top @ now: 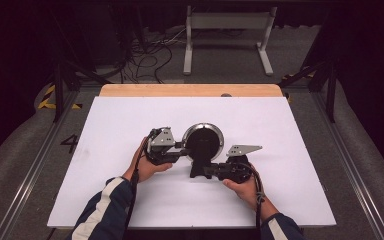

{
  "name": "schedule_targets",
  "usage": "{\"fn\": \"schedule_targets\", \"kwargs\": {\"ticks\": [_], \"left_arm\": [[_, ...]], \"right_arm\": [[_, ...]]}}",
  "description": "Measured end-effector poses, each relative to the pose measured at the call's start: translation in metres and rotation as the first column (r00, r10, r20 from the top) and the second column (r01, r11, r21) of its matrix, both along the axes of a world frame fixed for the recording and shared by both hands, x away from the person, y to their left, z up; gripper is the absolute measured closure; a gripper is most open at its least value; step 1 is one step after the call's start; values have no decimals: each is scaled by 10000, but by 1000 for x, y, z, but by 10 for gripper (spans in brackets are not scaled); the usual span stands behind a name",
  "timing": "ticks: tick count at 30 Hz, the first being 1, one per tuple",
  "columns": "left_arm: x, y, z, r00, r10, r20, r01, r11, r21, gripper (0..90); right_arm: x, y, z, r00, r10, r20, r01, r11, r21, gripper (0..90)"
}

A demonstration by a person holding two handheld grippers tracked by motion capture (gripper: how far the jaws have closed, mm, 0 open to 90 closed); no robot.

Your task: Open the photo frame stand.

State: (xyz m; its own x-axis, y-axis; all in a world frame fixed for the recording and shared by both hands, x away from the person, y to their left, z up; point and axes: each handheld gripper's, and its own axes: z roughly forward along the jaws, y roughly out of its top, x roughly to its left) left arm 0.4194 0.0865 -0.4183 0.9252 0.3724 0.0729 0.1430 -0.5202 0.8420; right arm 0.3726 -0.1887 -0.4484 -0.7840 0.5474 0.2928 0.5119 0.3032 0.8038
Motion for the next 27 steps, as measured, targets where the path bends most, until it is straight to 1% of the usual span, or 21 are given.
{"fn": "schedule_targets", "kwargs": {"ticks": [1,4,6,8,9,12,13,14,15,17,20,25,27], "left_arm": [[0,0,0,10000,29,78,-29,10000,20,706],[-1,0,0,9995,70,309,-73,9999,109,709],[-3,1,-1,9991,111,407,-114,9999,86,712],[-4,2,-2,9994,124,308,-122,9999,-88,717],[-5,4,-3,9996,56,276,-51,9998,-174,720],[-8,8,-7,9999,-100,-37,98,9978,-651,731],[-8,8,-8,9998,-171,-122,161,9970,-763,717],[-8,7,-11,9986,-378,-379,342,9953,-908,658],[-8,7,-11,9986,-378,-379,342,9953,-908,632],[-8,5,-14,9979,-450,-459,409,9953,-879,624],[-5,5,-19,9941,-720,-811,643,9936,-930,588],[-4,4,-20,9935,-783,-830,704,9930,-951,613],[-4,4,-19,9959,-639,-647,586,9951,-803,689]], "right_arm": [[-1,1,1,10000,-23,72,23,10000,-74,765],[-1,1,2,9999,-59,101,60,9999,-145,764],[-2,1,3,9999,-48,141,51,9998,-202,763],[-3,2,3,9998,-24,189,30,9994,-348,764],[-4,3,3,9998,12,210,-4,9992,-398,765],[-5,3,2,9997,131,199,-120,9985,-542,770],[-5,4,2,9997,162,178,-151,9982,-578,772],[-5,4,1,9995,212,215,-198,9977,-648,774],[-5,4,1,9995,212,215,-198,9977,-648,774],[-7,5,2,9996,187,218,-172,9973,-711,775],[-7,5,1,9995,218,248,-200,9970,-742,775],[-7,5,0,9994,232,270,-209,9963,-832,774],[-8,5,0,9993,153,339,-117,9946,-1032,766]]}}
